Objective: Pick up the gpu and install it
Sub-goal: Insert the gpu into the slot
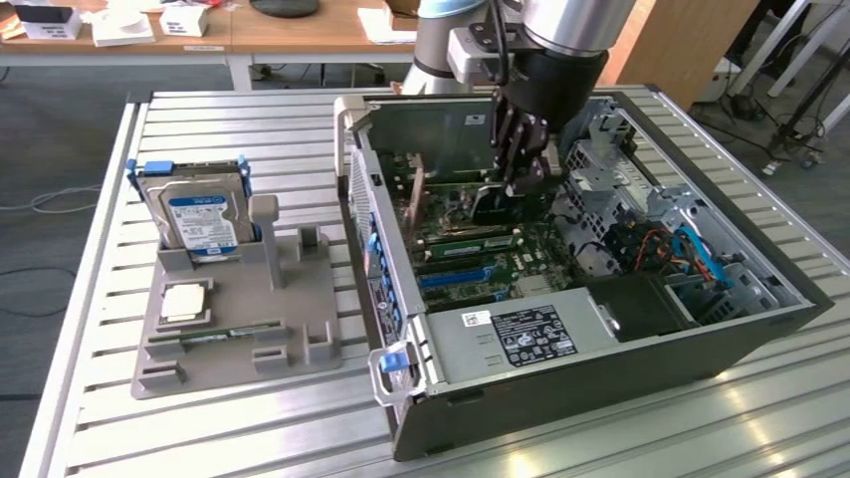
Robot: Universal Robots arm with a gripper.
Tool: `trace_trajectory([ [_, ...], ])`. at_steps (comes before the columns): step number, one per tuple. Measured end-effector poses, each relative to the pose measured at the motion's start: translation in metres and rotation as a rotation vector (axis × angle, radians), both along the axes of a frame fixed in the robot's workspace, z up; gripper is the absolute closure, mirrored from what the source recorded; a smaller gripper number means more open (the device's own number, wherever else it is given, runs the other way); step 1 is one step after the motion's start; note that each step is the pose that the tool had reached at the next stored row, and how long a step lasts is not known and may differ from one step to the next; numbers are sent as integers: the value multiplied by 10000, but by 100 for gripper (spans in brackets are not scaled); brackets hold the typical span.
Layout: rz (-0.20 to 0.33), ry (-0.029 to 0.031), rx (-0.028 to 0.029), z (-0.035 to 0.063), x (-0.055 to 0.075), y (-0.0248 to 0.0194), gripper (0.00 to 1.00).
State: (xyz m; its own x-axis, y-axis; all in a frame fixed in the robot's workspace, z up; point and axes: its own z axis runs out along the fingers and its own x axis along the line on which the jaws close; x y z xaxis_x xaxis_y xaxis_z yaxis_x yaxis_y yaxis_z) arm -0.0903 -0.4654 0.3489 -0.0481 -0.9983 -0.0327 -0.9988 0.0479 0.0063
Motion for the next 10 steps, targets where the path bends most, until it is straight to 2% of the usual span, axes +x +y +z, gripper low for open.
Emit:
trace_trajectory([
  [10, 0, 0, 0, -123, 0, 0, 73],
])
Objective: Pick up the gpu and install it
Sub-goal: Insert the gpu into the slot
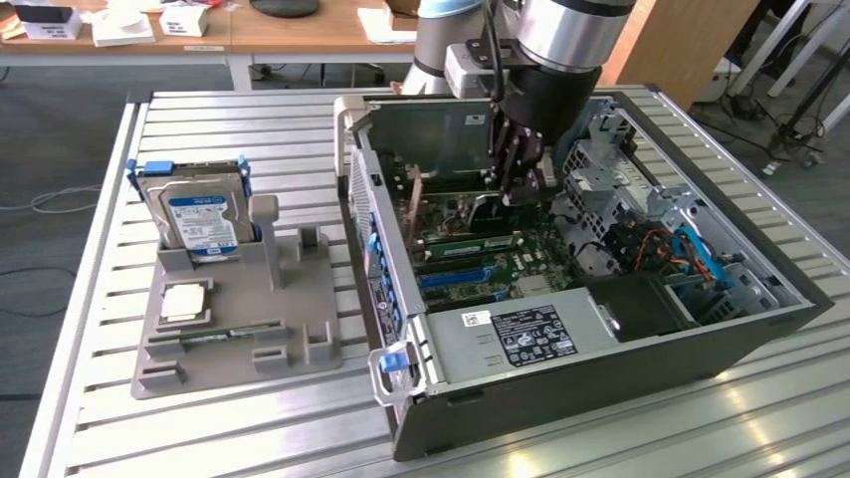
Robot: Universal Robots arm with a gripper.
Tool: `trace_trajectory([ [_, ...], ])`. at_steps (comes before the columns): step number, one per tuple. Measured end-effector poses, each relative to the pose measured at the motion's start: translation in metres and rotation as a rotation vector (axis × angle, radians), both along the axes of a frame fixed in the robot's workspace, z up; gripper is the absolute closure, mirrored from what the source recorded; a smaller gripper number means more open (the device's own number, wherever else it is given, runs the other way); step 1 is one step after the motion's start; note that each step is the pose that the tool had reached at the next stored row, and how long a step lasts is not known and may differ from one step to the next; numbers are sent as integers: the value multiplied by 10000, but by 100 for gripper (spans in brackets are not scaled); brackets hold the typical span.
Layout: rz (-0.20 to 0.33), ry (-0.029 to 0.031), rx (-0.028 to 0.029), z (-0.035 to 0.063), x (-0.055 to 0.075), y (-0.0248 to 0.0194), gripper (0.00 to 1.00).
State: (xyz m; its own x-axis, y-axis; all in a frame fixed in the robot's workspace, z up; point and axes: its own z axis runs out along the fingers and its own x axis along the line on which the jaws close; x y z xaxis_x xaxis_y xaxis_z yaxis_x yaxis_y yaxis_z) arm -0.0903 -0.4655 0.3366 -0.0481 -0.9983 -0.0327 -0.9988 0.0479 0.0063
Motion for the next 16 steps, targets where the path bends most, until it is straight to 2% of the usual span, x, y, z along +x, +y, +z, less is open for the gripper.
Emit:
trace_trajectory([
  [16, 0, 0, 0, -175, 0, 0, 73],
])
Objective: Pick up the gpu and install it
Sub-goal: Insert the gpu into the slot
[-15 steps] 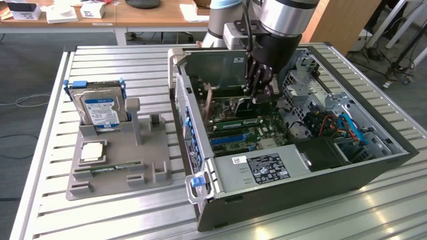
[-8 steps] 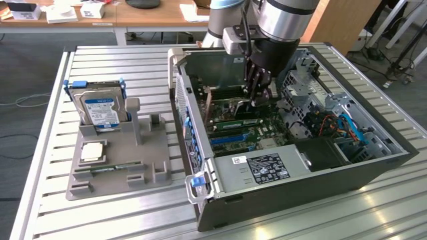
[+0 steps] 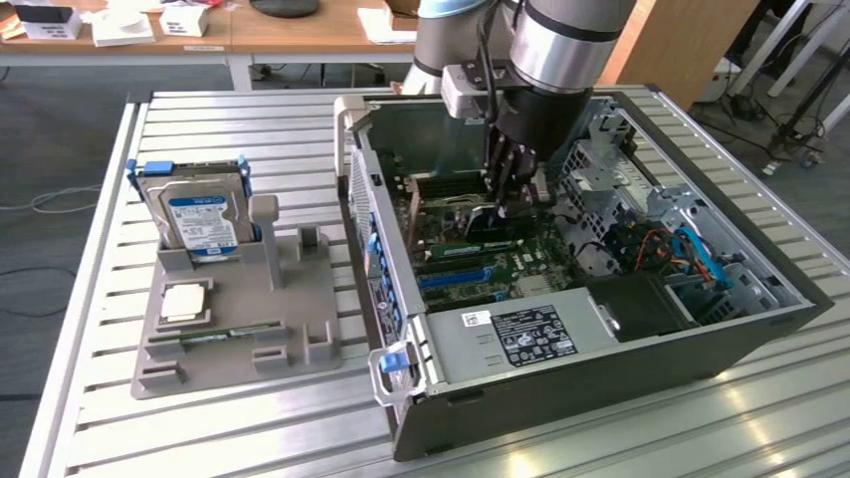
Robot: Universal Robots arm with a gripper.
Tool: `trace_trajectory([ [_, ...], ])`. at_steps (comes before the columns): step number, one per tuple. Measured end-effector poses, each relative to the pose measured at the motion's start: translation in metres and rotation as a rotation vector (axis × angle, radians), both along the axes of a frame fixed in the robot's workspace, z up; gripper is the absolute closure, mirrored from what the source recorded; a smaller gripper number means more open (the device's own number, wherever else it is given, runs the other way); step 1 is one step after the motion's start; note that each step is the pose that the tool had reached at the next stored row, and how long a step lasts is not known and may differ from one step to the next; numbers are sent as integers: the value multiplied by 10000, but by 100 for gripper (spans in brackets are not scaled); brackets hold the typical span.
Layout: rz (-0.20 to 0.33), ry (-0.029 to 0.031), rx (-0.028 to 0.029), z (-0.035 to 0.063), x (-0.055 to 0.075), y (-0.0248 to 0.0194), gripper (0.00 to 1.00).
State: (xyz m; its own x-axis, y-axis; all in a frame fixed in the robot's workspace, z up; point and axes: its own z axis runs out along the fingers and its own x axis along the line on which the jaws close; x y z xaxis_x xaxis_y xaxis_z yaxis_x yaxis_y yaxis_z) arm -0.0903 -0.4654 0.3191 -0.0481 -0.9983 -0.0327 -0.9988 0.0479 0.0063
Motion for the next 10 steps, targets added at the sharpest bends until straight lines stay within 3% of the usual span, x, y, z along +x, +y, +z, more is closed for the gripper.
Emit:
trace_trajectory([
  [10, 0, 0, 0, -94, 0, -1, 73],
])
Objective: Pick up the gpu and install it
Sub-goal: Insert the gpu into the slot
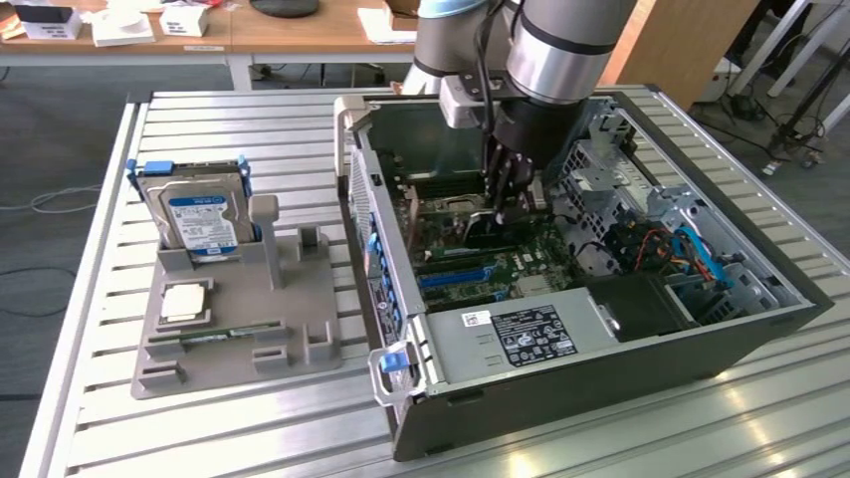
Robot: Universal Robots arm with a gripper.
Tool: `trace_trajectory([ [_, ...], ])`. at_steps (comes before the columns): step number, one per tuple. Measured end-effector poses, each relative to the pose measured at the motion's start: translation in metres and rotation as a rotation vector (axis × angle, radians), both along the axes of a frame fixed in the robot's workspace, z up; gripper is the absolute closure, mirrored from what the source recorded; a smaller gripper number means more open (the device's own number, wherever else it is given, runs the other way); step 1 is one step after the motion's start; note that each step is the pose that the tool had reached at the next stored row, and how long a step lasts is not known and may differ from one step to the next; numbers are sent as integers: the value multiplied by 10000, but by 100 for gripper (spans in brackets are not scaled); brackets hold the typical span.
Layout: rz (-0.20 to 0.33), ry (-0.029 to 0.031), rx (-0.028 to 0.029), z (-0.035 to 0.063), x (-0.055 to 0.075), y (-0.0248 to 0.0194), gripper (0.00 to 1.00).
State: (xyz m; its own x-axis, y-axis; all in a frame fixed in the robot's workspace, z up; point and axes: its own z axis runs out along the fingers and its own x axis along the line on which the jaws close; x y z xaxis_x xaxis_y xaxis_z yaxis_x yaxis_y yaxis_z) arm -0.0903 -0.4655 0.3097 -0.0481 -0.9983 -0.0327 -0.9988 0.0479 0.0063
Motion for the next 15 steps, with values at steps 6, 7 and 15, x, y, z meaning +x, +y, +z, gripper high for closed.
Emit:
trace_trajectory([
  [6, 0, 0, 0, -52, 0, 0, 73],
  [7, 0, 1, -1, -51, 0, -1, 73],
  [15, 0, 0, 0, -53, 0, -43, 73],
])
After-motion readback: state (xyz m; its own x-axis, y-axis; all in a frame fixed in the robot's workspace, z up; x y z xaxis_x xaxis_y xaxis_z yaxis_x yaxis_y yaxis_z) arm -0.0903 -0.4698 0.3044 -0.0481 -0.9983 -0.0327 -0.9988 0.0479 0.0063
